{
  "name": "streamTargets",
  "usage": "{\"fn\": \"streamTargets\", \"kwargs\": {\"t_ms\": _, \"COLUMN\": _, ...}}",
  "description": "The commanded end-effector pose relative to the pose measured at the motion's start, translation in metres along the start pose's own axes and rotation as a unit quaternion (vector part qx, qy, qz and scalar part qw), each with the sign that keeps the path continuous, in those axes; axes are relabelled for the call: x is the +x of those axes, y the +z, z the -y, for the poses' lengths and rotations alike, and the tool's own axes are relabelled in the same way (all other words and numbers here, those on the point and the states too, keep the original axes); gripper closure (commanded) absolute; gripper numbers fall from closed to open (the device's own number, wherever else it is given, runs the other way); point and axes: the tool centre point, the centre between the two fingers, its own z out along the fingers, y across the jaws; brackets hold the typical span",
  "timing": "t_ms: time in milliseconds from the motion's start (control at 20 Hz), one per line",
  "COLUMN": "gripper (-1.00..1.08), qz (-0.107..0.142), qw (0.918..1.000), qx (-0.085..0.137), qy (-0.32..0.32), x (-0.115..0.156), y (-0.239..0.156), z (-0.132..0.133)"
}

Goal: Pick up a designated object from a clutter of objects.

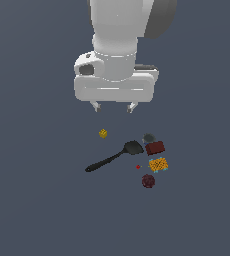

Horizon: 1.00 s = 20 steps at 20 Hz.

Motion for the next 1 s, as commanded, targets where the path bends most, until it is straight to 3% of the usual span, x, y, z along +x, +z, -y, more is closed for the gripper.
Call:
{"fn": "streamTargets", "kwargs": {"t_ms": 0, "gripper": -0.92, "qz": 0.0, "qw": 1.0, "qx": 0.0, "qy": 0.0, "x": 0.0, "y": 0.0, "z": 0.0}}
{"fn": "streamTargets", "kwargs": {"t_ms": 500, "gripper": -0.92, "qz": 0.023, "qw": 0.9996, "qx": 0.007, "qy": -0.013, "x": -0.004, "y": 0.018, "z": 0.015}}
{"fn": "streamTargets", "kwargs": {"t_ms": 950, "gripper": -0.92, "qz": 0.024, "qw": 0.9996, "qx": 0.011, "qy": 0.006, "x": -0.002, "y": 0.027, "z": 0.016}}
